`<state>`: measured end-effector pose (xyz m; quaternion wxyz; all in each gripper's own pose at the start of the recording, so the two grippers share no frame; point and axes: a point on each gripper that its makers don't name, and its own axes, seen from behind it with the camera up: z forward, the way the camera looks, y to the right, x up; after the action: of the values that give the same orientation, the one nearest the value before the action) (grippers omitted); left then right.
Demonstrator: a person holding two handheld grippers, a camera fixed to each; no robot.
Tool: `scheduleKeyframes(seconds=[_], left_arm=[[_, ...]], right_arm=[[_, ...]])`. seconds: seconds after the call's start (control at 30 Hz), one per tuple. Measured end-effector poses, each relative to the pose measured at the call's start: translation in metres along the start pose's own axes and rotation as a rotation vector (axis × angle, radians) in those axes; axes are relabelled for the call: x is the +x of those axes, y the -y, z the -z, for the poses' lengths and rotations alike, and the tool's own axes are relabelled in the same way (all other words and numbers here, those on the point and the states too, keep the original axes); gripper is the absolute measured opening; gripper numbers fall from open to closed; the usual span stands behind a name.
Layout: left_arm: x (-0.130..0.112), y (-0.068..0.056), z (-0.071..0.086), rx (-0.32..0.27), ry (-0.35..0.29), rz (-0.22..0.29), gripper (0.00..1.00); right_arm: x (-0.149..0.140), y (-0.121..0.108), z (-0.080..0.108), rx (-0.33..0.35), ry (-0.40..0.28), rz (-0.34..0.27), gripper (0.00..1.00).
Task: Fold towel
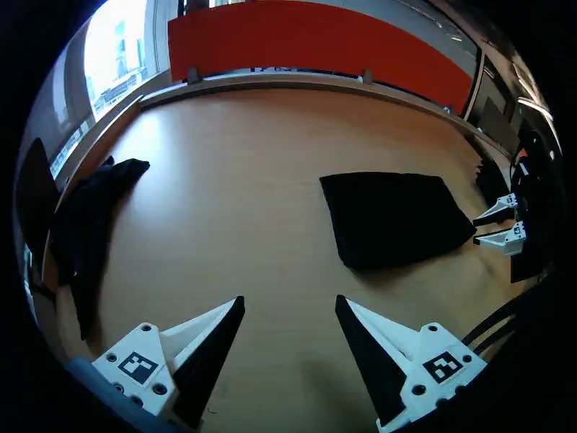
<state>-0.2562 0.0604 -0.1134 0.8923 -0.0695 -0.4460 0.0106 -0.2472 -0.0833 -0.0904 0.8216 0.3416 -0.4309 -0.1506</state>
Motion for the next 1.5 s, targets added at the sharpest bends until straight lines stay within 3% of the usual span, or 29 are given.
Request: scheduleKeyframes(seconds=[0.27, 0.6, 0.97, 1.5], left_arm=[[-0.002, 0.000, 0.000, -0.001, 0.002, 0.002, 0.94], [-0.002, 0.004, 0.002, 0.005, 0.001, 0.009, 0.93], [0.001, 0.005, -0.001, 0.008, 0.001, 0.005, 0.93], [0.013, 0.006, -0.003, 0.011, -0.010, 0.005, 0.94]], right_arm=[[-0.001, 0.001, 0.001, 0.016, 0.012, -0.003, 0.45], [-0.003, -0.002, -0.004, 0.013, 0.017, -0.004, 0.08], [0.008, -0.004, 0.000, -0.002, -0.010, 0.008, 0.08], [0.076, -0.011, 0.041, -0.050, -0.129, 0.070, 0.08]])
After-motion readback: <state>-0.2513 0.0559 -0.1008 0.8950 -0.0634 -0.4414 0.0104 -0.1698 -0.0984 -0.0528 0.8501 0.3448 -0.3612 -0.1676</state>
